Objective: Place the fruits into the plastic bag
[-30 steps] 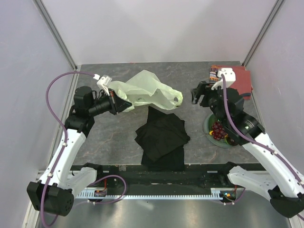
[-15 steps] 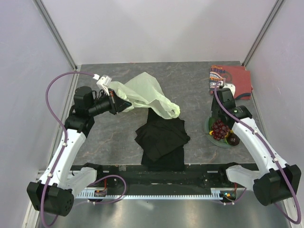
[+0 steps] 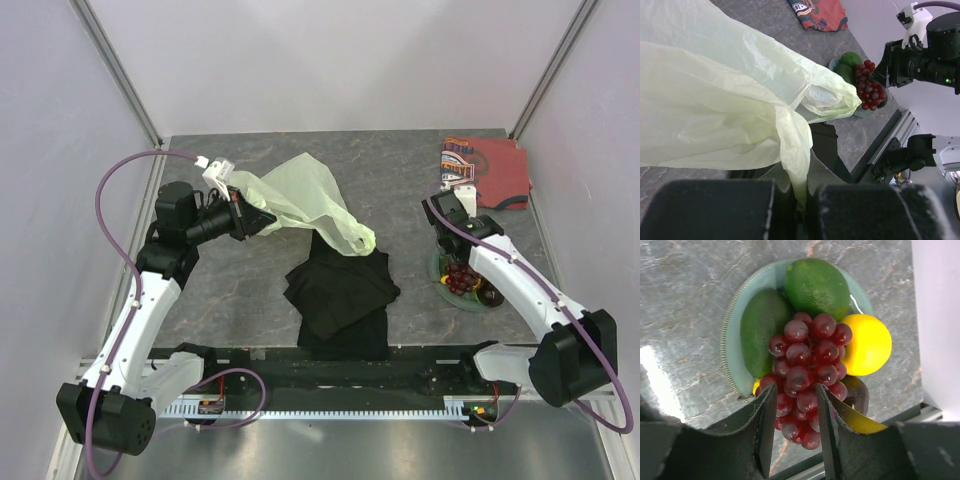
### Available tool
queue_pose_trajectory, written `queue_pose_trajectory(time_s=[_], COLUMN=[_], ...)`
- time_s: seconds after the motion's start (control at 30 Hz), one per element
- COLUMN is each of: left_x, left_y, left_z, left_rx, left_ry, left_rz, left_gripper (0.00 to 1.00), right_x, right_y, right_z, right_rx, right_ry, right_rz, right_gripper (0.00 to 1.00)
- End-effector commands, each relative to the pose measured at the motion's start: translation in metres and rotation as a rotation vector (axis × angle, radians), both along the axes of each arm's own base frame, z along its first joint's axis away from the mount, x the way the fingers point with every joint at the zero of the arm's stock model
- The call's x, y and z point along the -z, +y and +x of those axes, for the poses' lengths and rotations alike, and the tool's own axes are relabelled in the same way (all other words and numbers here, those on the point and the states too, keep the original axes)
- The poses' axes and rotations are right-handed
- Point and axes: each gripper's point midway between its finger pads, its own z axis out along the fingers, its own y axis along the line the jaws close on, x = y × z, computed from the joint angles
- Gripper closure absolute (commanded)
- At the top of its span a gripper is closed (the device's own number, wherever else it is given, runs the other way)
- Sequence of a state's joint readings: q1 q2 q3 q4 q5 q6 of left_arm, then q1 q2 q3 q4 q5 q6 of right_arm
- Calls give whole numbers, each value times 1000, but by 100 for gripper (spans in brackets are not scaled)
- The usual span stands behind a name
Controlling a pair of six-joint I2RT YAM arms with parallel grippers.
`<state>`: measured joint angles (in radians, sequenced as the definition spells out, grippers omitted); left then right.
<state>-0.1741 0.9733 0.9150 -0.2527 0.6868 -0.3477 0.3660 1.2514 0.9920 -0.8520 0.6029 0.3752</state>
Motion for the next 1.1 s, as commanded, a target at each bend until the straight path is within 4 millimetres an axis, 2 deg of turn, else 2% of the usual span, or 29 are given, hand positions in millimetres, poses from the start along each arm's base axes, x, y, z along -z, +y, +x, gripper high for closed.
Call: queue_pose_trajectory(time_s=[0.0, 0.4, 1.07], left_x=[-4, -3, -2], left_y=[2, 2, 2], left_z=[1, 1, 2], left_rx=[3, 4, 4], left_ry=[-44, -42, -36], left_rz=[20, 18, 17], left_gripper=[98, 98, 98], right_x=[-18, -14, 0], right_y=[-9, 0, -7], right_z=[6, 13, 14], right_rx=[56, 37, 56], right_ry=[-54, -37, 11], right_rz=[-91, -180, -267], right_gripper=[55, 55, 59])
